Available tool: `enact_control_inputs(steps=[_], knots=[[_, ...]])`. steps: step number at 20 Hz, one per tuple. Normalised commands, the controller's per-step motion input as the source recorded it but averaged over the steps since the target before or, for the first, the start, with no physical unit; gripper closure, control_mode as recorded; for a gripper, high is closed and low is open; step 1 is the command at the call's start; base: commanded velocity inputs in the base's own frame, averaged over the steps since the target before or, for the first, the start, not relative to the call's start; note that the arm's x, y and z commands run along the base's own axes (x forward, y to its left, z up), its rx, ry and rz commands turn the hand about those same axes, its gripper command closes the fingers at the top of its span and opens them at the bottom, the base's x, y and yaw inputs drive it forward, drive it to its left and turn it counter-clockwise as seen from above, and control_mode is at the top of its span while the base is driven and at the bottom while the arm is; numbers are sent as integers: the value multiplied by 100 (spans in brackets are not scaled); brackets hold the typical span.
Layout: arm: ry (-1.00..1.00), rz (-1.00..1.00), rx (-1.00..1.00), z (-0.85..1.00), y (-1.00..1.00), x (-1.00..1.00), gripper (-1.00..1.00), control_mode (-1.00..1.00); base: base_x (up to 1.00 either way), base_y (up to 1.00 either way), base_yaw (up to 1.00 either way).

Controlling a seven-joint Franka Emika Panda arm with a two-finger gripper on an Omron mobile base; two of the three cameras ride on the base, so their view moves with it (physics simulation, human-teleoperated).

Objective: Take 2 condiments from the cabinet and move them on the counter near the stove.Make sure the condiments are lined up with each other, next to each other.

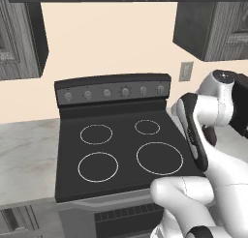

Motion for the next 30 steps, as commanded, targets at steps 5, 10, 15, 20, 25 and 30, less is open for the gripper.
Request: enact_control_inputs(steps=[5,10,15,20,25,30], knots=[[12,-9,-7,0,29,1,-100,-100,0,0,0],[1,-4,-2,5,2,-8,-100,-100,0,0,0],[-5,0,-1,21,0,-20,-100,-100,0,0,0],[-20,3,-1,28,0,-54,-100,-100,0,0,0],[-20,2,0,22,0,-57,-100,-100,0,0,0],[0,0,0,0,0,0,-100,100,-78,-30,4]])
